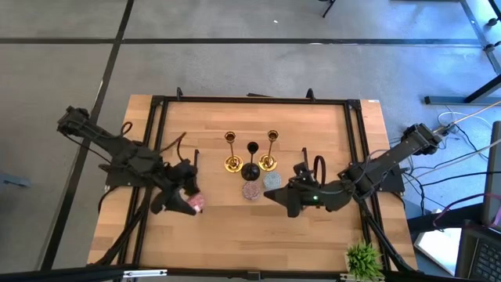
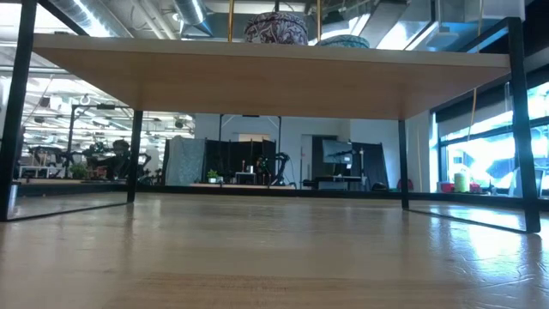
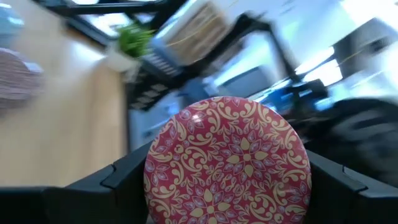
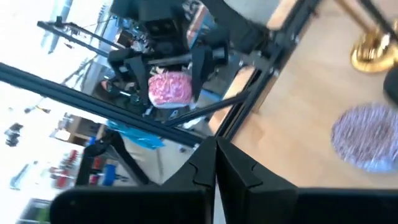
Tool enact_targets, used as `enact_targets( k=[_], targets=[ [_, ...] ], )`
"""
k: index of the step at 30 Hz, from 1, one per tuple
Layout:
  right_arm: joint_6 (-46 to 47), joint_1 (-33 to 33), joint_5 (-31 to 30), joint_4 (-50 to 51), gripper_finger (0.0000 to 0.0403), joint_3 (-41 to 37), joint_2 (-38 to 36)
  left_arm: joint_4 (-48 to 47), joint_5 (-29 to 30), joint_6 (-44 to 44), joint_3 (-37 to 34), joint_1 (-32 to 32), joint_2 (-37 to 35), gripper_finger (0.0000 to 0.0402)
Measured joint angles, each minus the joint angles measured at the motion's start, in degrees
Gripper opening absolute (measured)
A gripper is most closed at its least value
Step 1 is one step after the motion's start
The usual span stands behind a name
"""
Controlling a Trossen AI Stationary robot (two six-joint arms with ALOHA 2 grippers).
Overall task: Pick & Place candle stick holders
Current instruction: Put the pink scented candle on the shelf
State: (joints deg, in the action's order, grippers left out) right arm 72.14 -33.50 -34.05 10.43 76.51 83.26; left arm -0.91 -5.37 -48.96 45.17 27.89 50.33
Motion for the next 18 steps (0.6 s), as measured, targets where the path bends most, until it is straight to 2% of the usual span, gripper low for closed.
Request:
enact_targets(
  k=[4,7,18],
  targets=[
    [6.2,0.1,3.4,0.1,0.0020,0.0,0.0,-17.6,3.5,7.0,8.4,-1.4,3.8,0.0294],
    [8.1,0.1,5.9,0.1,0.0039,0.0,0.0,-26.1,5.0,10.7,12.3,-2.2,6.4,0.0294],
    [8.2,-0.3,5.1,0.1,0.0129,0.0,0.0,-27.6,5.9,16.4,13.3,-4.1,14.3,0.0294]
  ],
)
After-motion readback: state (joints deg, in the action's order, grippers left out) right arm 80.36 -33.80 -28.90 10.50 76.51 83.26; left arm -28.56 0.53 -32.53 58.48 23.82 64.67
